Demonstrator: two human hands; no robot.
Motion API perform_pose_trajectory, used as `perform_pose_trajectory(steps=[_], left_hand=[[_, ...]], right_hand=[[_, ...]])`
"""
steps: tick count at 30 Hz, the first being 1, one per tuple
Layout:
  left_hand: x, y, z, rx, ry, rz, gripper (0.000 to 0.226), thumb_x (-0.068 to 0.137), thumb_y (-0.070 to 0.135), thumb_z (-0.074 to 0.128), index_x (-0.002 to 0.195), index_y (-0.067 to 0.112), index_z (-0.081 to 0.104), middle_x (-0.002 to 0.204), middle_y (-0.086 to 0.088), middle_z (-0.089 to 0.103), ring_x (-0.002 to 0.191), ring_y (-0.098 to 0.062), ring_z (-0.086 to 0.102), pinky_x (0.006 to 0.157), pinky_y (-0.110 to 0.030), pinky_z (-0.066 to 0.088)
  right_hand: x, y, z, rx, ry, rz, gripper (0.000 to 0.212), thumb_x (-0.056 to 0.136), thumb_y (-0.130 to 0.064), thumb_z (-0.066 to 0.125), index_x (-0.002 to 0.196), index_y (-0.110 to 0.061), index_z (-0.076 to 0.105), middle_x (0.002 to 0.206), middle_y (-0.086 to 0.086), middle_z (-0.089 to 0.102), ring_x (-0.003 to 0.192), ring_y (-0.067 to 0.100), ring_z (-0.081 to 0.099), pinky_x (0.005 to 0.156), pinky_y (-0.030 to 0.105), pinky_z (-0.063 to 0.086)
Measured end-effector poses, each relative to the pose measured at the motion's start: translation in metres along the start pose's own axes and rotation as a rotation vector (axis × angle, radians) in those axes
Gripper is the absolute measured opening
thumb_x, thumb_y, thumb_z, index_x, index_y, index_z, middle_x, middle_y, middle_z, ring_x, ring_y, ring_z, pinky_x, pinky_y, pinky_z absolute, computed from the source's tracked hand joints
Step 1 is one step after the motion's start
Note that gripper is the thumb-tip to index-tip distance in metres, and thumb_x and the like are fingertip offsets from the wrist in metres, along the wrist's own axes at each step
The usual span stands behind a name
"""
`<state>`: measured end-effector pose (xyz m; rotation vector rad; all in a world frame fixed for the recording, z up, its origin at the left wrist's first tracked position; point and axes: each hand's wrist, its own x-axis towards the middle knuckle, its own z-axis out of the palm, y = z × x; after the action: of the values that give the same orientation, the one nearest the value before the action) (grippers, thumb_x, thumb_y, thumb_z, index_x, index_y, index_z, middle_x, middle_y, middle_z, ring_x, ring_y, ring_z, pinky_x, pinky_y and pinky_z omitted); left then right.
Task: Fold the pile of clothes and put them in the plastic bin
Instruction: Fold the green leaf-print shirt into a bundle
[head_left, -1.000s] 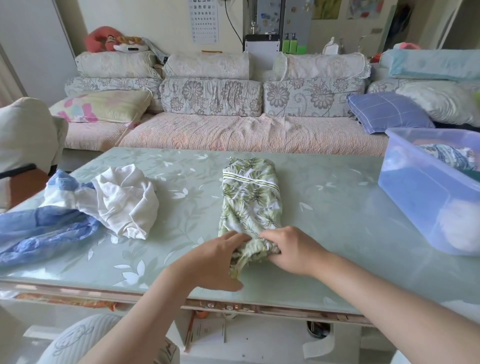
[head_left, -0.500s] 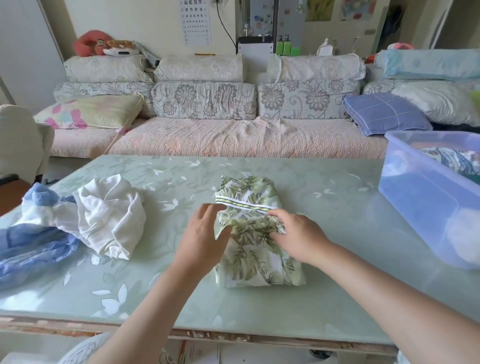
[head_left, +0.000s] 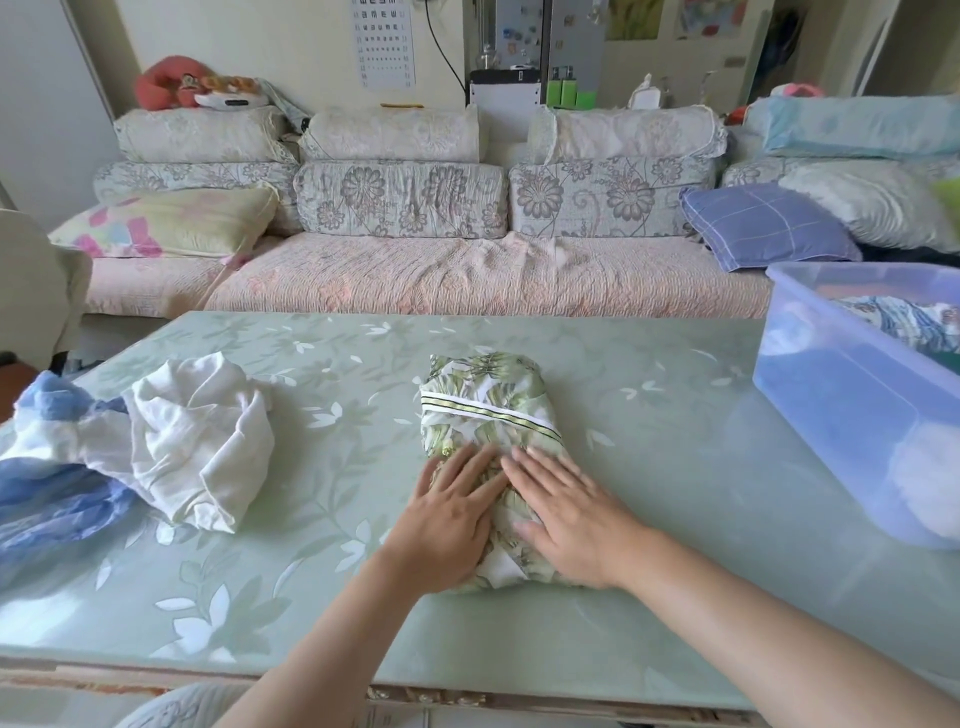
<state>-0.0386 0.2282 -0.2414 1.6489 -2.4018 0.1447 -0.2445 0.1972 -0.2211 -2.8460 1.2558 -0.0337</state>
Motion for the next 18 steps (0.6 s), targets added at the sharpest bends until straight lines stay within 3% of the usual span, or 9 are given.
perform_pose_trajectory(steps=[2, 4, 7, 9, 11, 13, 15, 16, 18], left_hand=[[-0.002, -0.013, 0.000, -0.003, -0.020, -0.076, 0.057, 0.098, 0.041, 0.011, 0.155, 0.042, 0.010, 0.163, 0.010, -0.007, 0.150, -0.016, -0.013, 0.122, -0.043, -0.004], [-0.003, -0.028, 0.000, -0.056, -0.056, -0.169, 0.052, 0.103, 0.043, 0.012, 0.153, 0.045, -0.002, 0.162, 0.011, -0.016, 0.148, -0.017, -0.021, 0.122, -0.041, -0.008], [-0.006, -0.039, -0.004, -0.122, -0.132, -0.293, 0.055, 0.105, 0.045, 0.020, 0.155, 0.039, -0.002, 0.162, 0.009, -0.016, 0.149, -0.017, -0.019, 0.121, -0.039, -0.005], [-0.006, -0.039, -0.006, -0.094, -0.081, -0.307, 0.057, 0.105, 0.039, 0.028, 0.156, 0.031, 0.003, 0.161, 0.009, -0.014, 0.150, -0.020, -0.014, 0.121, -0.039, -0.003], [-0.006, -0.031, -0.014, -0.061, 0.061, -0.197, 0.059, 0.100, 0.023, 0.039, 0.155, 0.027, 0.020, 0.164, 0.004, 0.004, 0.151, -0.023, 0.003, 0.122, -0.040, 0.009], [-0.006, -0.020, -0.028, -0.143, 0.207, -0.022, 0.051, 0.090, 0.018, 0.042, 0.139, 0.028, 0.048, 0.151, 0.006, 0.039, 0.141, -0.020, 0.031, 0.114, -0.040, 0.032], [-0.011, -0.008, -0.037, -0.189, 0.208, 0.101, 0.037, 0.092, 0.035, 0.042, 0.125, 0.032, 0.060, 0.136, 0.014, 0.050, 0.129, -0.012, 0.042, 0.105, -0.036, 0.040], [-0.014, -0.004, -0.037, -0.170, 0.119, 0.127, 0.044, 0.091, 0.051, 0.043, 0.129, 0.035, 0.057, 0.140, 0.017, 0.047, 0.132, -0.009, 0.038, 0.108, -0.034, 0.037], [-0.024, -0.003, -0.030, -0.074, -0.099, 0.106, 0.082, 0.080, 0.080, 0.041, 0.150, 0.038, 0.032, 0.156, 0.022, 0.022, 0.146, -0.003, 0.014, 0.120, -0.030, 0.017]], right_hand=[[0.000, 0.013, 0.004, 0.014, -0.086, 0.069, 0.080, 0.088, -0.070, -0.005, 0.154, -0.027, -0.020, 0.159, -0.008, -0.030, 0.148, 0.010, -0.025, 0.124, 0.039, -0.004], [0.002, 0.024, 0.006, 0.019, -0.102, 0.107, 0.067, 0.101, -0.057, 0.007, 0.153, -0.029, -0.023, 0.158, -0.009, -0.031, 0.148, 0.008, -0.025, 0.125, 0.039, -0.003], [0.004, 0.029, 0.006, -0.047, -0.099, 0.115, 0.064, 0.106, -0.049, 0.014, 0.155, -0.029, -0.022, 0.160, -0.009, -0.029, 0.148, 0.008, -0.024, 0.124, 0.041, -0.008], [0.005, 0.027, 0.002, -0.089, -0.103, 0.108, 0.064, 0.106, -0.048, 0.015, 0.156, -0.026, -0.020, 0.161, -0.006, -0.028, 0.148, 0.011, -0.026, 0.123, 0.042, -0.011], [0.005, 0.024, -0.003, -0.110, -0.095, 0.096, 0.065, 0.107, -0.045, 0.018, 0.156, -0.022, -0.019, 0.159, -0.002, -0.032, 0.147, 0.013, -0.030, 0.124, 0.043, -0.010], [0.004, 0.020, -0.007, -0.108, -0.034, 0.072, 0.066, 0.108, -0.035, 0.026, 0.155, -0.018, -0.018, 0.158, 0.000, -0.036, 0.146, 0.015, -0.032, 0.123, 0.040, -0.012], [0.003, 0.019, -0.010, -0.077, 0.063, 0.006, 0.070, 0.105, -0.023, 0.034, 0.157, -0.017, -0.011, 0.159, -0.001, -0.031, 0.149, 0.014, -0.025, 0.124, 0.036, -0.010], [0.003, 0.018, -0.013, -0.059, 0.105, -0.033, 0.069, 0.104, -0.026, 0.036, 0.159, -0.017, -0.005, 0.162, -0.002, -0.024, 0.151, 0.014, -0.018, 0.125, 0.035, -0.005], [-0.001, 0.016, -0.017, -0.010, 0.102, -0.070, 0.076, 0.098, -0.051, 0.033, 0.160, -0.018, 0.005, 0.167, -0.003, -0.009, 0.153, 0.013, -0.005, 0.125, 0.034, 0.000]])
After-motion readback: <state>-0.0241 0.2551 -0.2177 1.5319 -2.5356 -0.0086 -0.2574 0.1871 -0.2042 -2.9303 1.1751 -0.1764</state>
